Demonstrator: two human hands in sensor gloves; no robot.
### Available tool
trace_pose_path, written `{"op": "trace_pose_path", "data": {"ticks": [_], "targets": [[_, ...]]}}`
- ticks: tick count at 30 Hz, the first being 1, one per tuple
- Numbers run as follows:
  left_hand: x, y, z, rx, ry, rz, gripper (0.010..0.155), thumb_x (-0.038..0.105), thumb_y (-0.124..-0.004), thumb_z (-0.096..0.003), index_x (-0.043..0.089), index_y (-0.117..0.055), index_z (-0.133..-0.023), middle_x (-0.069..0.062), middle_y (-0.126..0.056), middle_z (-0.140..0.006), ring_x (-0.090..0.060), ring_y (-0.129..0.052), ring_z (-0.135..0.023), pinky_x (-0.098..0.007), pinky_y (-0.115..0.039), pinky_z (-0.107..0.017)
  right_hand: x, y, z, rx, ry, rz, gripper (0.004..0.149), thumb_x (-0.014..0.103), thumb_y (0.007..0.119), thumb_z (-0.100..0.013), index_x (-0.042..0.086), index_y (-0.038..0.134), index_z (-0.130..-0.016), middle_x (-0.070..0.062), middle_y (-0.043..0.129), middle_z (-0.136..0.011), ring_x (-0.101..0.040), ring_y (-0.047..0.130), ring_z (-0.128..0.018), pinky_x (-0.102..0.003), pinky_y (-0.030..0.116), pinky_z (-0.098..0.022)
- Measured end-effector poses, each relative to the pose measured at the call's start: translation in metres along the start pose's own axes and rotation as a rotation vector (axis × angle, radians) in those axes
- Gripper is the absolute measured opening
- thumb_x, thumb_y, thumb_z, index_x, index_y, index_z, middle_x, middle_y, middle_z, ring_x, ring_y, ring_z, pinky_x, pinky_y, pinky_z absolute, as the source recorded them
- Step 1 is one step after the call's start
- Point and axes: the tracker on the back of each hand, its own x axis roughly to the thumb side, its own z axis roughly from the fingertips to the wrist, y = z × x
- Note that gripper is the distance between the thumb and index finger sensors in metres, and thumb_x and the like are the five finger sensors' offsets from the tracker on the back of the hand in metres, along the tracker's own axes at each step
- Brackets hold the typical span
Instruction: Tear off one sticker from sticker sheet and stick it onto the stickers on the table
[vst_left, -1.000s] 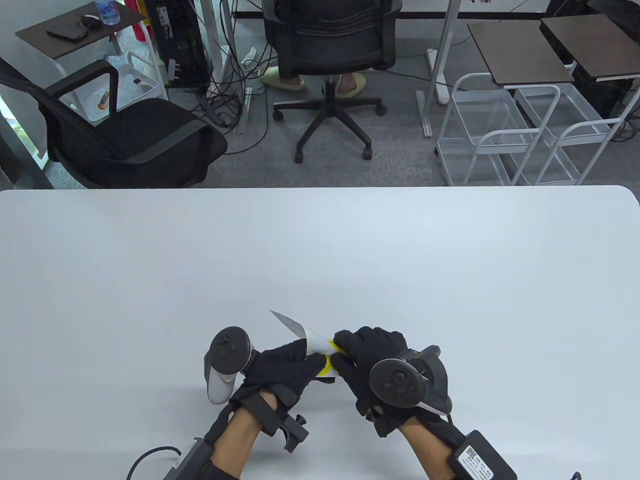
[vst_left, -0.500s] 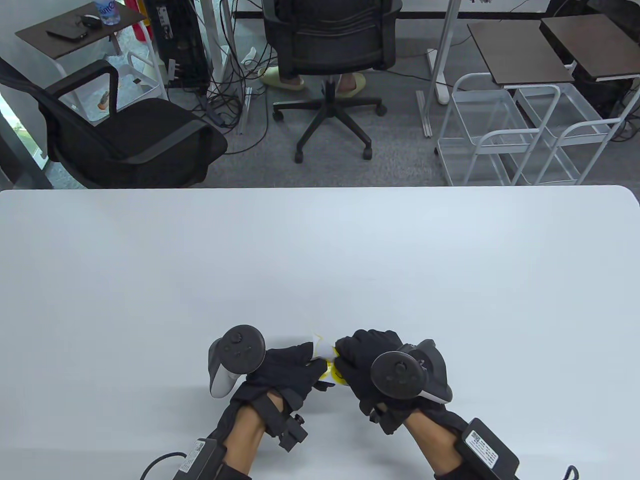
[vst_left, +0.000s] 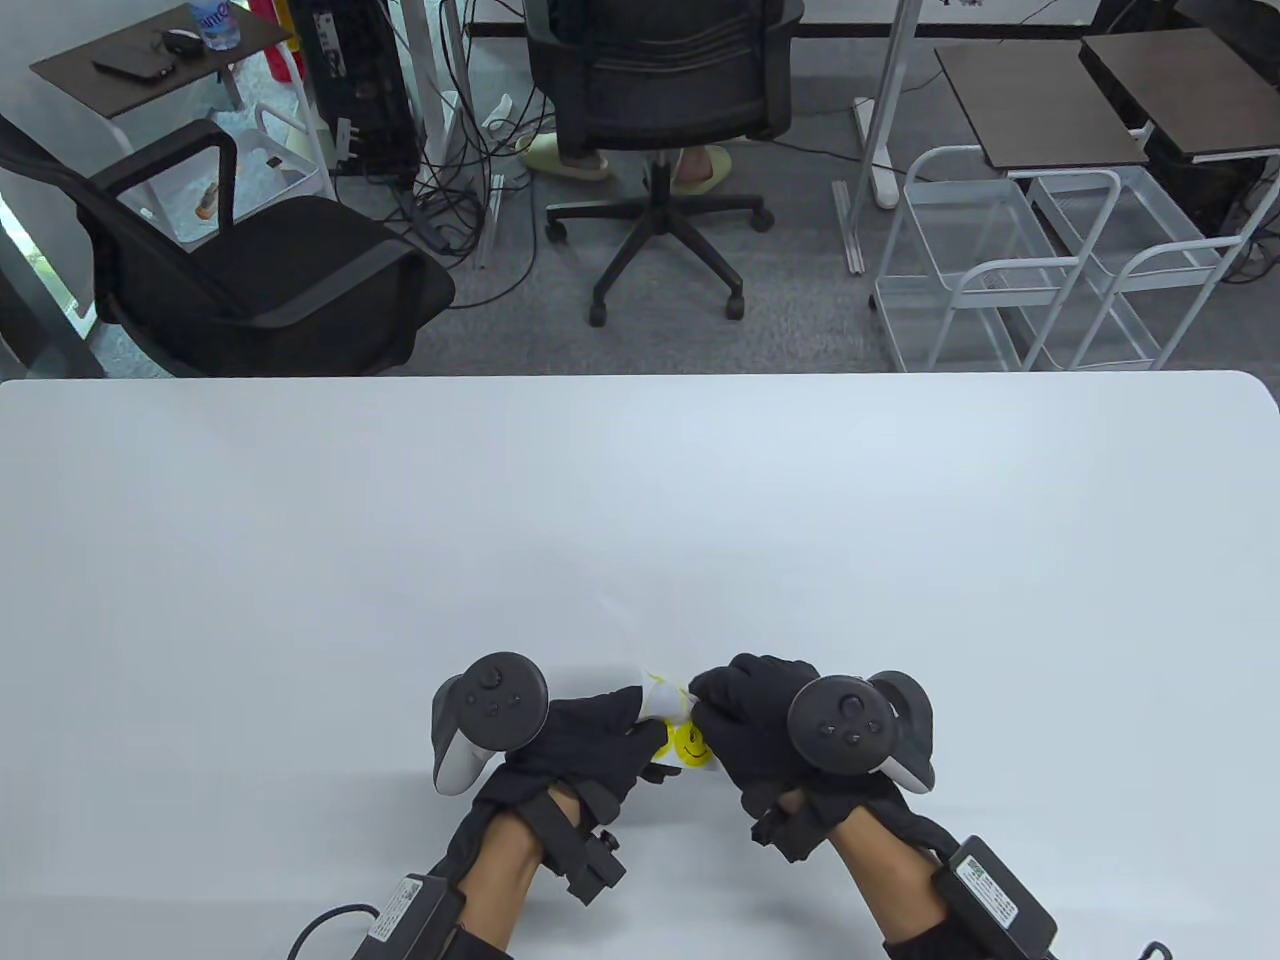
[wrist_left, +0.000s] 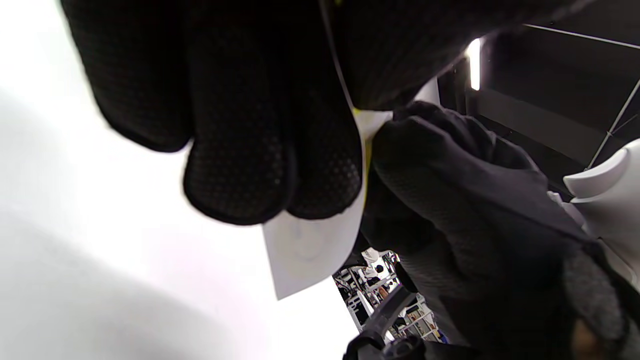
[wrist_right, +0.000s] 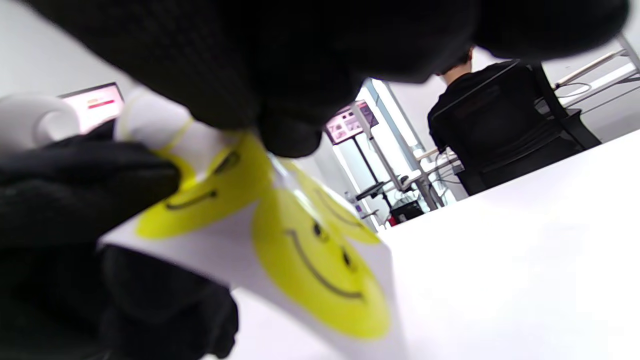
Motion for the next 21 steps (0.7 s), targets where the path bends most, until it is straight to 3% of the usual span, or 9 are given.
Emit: {"op": "trace_pose_path", "data": {"ticks": [8, 21], "targets": [[-0.005, 0.006, 0.000, 0.069, -0.010, -0.029, 0.043, 0.036, -0.080, -0.0531, 0.021, -0.083, -0.093, -0.007, -0.103, -0.081, -0.032, -0.107, -0.068, -0.053, -0.083, -0.059, -0.003, -0.015, 0.003, -0.147, 0.058, 0.014, 0.038, 0.034, 0.086, -0.045, 0.007, 0.092, -0.072, -0.002, 0.096, -0.042, -0.019, 0.091, -0.024, -0.050, 0.081, -0.029], [0.002, 0.018, 0.003, 0.160, -0.026, -0.084, 0.042, 0.032, -0.080, -0.0522, 0.019, -0.084, -0.092, -0.006, -0.100, -0.086, -0.033, -0.105, -0.073, -0.055, -0.081, -0.061, -0.018, -0.041, 0.014, -0.332, 0.126, -0.081, 0.039, 0.036, 0.085, -0.046, 0.009, 0.091, -0.073, 0.001, 0.095, -0.042, -0.015, 0.089, -0.021, -0.042, 0.080, -0.019]]}}
